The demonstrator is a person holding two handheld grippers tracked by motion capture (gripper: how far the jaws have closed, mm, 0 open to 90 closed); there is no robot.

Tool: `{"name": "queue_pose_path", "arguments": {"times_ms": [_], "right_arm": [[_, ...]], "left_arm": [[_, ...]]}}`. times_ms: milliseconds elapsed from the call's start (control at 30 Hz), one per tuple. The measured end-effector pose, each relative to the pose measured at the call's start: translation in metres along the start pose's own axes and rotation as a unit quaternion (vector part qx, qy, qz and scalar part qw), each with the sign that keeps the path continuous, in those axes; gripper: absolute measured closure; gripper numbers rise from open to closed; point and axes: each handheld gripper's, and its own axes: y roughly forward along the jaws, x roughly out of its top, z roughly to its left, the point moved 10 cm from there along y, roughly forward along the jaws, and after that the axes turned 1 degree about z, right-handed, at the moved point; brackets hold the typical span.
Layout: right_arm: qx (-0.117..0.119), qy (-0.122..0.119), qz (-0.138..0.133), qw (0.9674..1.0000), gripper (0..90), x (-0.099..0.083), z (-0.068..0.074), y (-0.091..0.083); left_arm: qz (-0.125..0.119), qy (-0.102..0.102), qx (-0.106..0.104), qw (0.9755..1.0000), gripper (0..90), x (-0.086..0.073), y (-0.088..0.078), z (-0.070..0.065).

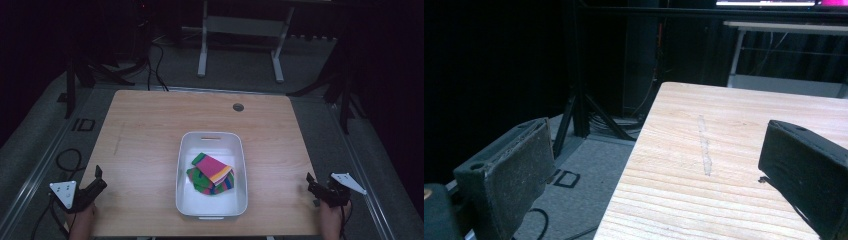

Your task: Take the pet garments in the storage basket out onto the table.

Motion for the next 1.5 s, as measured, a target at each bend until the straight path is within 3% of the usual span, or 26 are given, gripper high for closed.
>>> {"name": "queue_pose_path", "arguments": {"times_ms": [67,167,467,667,800,933,1100,1167,1233,1267,1467,1500], "right_arm": [[0.008,-0.008,0.013,0.9999,14.6,-0.002,0.003,0.002],[0.001,-0.02,0.019,0.9996,14.5,-0.003,0.004,0.003],[0.005,-0.014,0.03,0.9994,13.5,-0.004,0.004,0.005],[0.033,-0.027,0.052,0.9978,13.0,-0.008,0.01,0.008],[0.074,-0.055,0.085,0.9921,13.2,-0.014,0.023,0.01],[0.086,-0.082,0.105,0.9873,13.2,-0.017,0.034,0.013],[0.103,-0.09,0.113,0.9841,13.2,-0.015,0.045,0.015],[0.131,-0.103,0.114,0.9794,13.2,-0.01,0.058,0.014],[0.136,-0.108,0.116,0.978,13.2,-0.009,0.062,0.014],[0.149,-0.118,0.117,0.9747,13.2,-0.006,0.07,0.013],[0.181,-0.115,0.118,0.9696,13.1,0.007,0.087,0.007],[0.191,-0.11,0.119,0.968,13.0,0.016,0.095,0.004]], "left_arm": [[0.001,-0.002,0.0,1.0,1.9,0.0,0.0,0.0],[0.003,-0.001,-0.003,1.0,1.9,0.0,0.0,0.0],[0.008,-0.003,-0.005,1.0,1.8,-0.001,0.001,0.0],[0.008,0.0,-0.006,1.0,1.9,-0.001,0.001,-0.001],[0.008,0.002,-0.01,0.9999,1.9,-0.001,0.001,-0.001],[0.009,0.003,-0.011,0.9999,1.9,-0.001,0.001,-0.002],[0.007,-0.001,-0.012,0.9999,1.9,-0.001,0.001,-0.002],[0.007,0.001,-0.012,0.9999,1.8,-0.001,0.001,-0.002],[0.007,0.003,-0.011,0.9999,1.9,-0.001,0.0,-0.002],[0.007,0.003,-0.012,0.9999,1.9,-0.001,0.0,-0.002],[0.007,0.003,-0.011,0.9999,1.9,-0.001,0.0,-0.002],[0.007,0.003,-0.011,0.9999,1.9,-0.001,0.0,-0.002]]}}
